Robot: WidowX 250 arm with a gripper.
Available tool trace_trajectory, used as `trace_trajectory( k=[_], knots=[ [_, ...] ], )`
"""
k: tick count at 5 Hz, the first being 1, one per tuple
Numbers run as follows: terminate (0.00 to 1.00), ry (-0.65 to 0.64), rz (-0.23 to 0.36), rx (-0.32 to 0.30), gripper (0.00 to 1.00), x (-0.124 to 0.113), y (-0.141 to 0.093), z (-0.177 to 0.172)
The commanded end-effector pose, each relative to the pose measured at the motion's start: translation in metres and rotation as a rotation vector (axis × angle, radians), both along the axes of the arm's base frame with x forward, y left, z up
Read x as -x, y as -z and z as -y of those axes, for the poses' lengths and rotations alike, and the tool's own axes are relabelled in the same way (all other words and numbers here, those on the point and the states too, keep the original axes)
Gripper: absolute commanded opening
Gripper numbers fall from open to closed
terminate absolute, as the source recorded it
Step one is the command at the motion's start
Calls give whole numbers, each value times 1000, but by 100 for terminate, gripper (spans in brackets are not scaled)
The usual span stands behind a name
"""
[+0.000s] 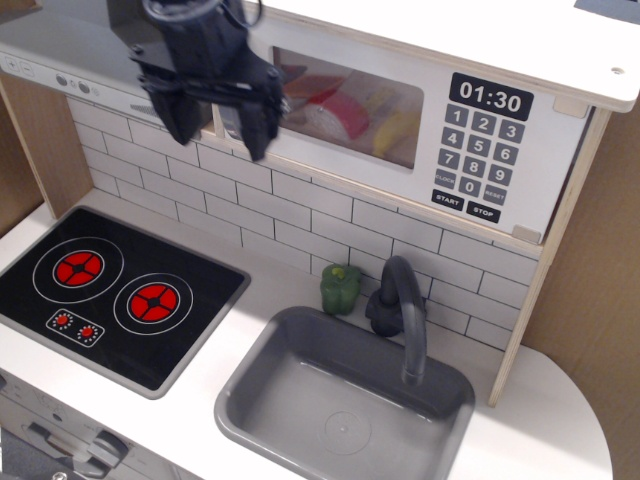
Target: Open microwave
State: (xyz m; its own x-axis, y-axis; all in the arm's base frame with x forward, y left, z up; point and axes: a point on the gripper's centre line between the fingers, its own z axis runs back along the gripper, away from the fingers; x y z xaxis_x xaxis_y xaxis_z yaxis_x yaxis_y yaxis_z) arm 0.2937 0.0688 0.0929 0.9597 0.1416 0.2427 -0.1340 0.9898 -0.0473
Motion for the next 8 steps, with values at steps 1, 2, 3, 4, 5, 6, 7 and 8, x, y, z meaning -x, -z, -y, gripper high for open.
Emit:
trace_trajectory(
  k=[1,2,3,4,5,6,7,8],
  knots=[
    [0,-103,102,-39,100,-25,-23,-35],
    [0,-106,113,-31,100,-36,-16,-38],
    [0,-95,109,6,100,-46,-12,-35],
    [0,-52,133,13,100,-53,-8,-28],
    [0,-41,166,20,100,-64,-9,-30],
    [0,-26,185,34,0,-68,-10,-30],
    [0,-21,207,34,0,-69,-9,-29],
    [0,-13,222,30,0,-63,-9,-24]
  ],
)
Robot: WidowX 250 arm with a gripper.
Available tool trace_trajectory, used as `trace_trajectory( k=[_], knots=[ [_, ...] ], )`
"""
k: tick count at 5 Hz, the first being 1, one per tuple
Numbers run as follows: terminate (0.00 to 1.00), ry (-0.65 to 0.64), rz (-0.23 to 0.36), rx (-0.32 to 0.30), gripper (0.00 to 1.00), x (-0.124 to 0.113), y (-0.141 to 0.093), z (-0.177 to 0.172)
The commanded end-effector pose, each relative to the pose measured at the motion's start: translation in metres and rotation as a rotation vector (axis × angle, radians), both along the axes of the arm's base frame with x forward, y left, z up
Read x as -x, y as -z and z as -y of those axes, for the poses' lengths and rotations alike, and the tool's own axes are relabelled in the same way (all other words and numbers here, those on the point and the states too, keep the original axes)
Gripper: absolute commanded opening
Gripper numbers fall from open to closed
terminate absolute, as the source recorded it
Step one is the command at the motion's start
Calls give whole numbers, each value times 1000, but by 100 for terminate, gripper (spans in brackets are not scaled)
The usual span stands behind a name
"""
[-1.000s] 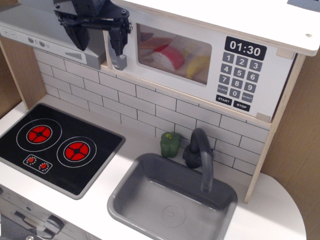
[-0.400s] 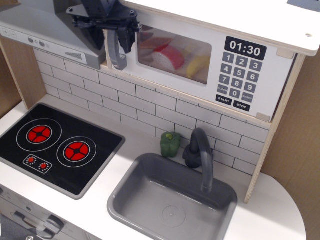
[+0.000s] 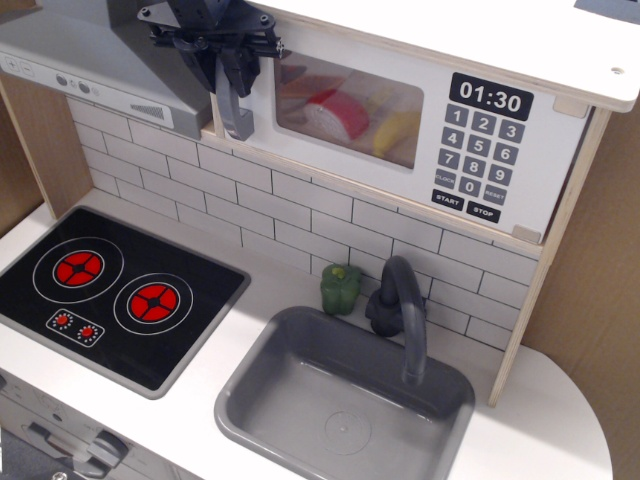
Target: Open microwave
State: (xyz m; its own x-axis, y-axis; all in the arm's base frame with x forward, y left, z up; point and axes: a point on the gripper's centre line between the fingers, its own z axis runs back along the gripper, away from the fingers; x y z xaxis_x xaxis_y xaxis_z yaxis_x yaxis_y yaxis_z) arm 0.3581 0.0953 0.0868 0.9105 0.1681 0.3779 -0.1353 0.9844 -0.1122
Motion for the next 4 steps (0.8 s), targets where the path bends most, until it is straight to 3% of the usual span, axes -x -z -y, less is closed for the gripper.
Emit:
trace_trajectory(
  k=[1,2,3,4],
  knots=[
    [0,24,53,-11,0,16,-13,12],
    [0,33,28,-18,0,40,-13,23],
    [0,91,-98,2,100,71,-21,42],
    [0,127,-224,104,100,116,-30,59]
  ],
)
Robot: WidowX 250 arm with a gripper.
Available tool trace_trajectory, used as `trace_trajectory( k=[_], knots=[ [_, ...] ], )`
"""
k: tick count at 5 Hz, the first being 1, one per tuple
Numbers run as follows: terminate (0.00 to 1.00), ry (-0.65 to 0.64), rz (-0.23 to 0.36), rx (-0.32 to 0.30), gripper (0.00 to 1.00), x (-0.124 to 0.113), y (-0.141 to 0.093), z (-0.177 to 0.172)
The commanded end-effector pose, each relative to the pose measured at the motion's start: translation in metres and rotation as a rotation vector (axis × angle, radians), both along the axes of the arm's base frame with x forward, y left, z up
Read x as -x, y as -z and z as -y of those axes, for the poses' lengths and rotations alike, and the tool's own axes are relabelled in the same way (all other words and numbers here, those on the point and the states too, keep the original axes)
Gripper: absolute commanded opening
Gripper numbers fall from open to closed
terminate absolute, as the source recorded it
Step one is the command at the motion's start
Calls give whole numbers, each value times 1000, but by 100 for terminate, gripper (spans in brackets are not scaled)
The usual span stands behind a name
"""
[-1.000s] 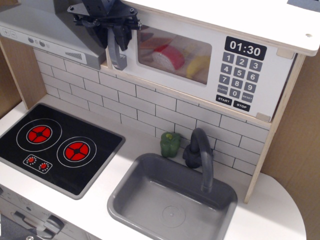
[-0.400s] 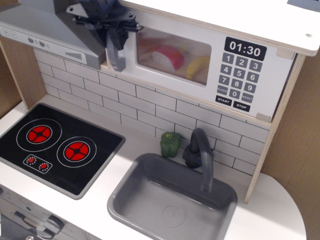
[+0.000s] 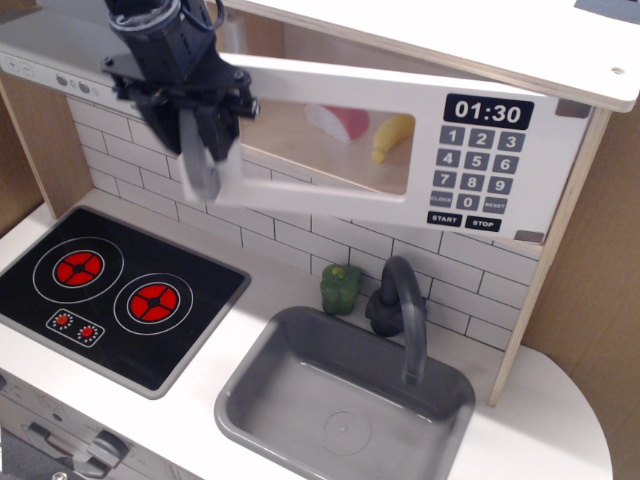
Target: Open microwave
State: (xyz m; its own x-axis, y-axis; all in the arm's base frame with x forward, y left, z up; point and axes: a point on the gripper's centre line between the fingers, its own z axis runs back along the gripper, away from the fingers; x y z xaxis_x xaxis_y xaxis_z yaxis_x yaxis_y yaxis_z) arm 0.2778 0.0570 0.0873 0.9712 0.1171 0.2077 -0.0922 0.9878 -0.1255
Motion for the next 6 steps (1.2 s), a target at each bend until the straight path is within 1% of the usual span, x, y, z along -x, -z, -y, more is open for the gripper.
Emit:
trace_trajectory(
  k=[1,2,3,4,5,6],
  knots=[
    [0,61,-207,91,100,72,-37,12],
    [0,59,-312,81,100,87,-36,-18],
    [0,-19,-330,33,100,89,-38,-49],
    [0,-107,-324,3,100,86,-47,-98],
    [0,-232,-222,10,100,74,-53,-127],
    [0,-315,-210,-1,100,33,-34,-110]
  ],
)
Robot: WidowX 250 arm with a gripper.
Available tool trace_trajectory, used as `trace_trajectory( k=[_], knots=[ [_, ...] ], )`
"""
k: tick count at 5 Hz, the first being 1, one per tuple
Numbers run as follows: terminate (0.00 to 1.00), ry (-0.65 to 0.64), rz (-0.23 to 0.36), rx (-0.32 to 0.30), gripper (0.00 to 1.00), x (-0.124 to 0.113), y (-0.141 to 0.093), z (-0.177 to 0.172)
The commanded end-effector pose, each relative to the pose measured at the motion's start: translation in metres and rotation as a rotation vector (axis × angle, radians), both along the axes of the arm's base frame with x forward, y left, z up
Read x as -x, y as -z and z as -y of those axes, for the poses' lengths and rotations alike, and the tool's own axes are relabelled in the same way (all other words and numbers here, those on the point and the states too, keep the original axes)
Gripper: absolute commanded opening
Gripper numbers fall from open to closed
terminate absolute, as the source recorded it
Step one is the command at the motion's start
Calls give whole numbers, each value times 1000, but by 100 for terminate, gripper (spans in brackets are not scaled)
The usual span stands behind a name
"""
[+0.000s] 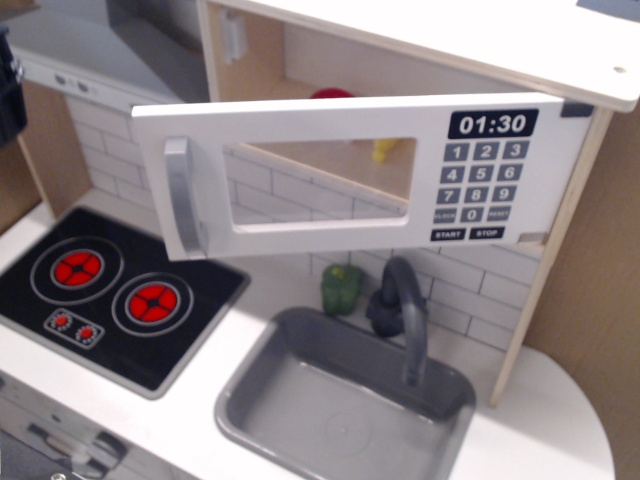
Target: Open microwave
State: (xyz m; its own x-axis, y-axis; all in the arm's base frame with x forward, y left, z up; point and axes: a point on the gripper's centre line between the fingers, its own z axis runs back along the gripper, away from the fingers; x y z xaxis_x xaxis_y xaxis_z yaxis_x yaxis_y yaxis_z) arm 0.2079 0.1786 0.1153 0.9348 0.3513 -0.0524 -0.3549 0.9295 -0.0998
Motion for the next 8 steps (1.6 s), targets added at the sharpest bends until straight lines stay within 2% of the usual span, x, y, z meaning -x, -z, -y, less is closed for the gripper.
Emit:
trace_trajectory(
  k=[1,2,3,5,6,7,8],
  knots=[
    [0,-53,90,-57,100,-68,7,36],
    [0,-44,68,-25,100,-89,16,66],
    [0,29,60,-3,100,-78,18,106],
    [0,256,13,-30,100,-22,36,170],
    [0,308,21,-5,100,-5,42,202],
    [0,351,31,27,100,3,49,242],
    [0,391,32,32,100,8,58,278]
  ],
)
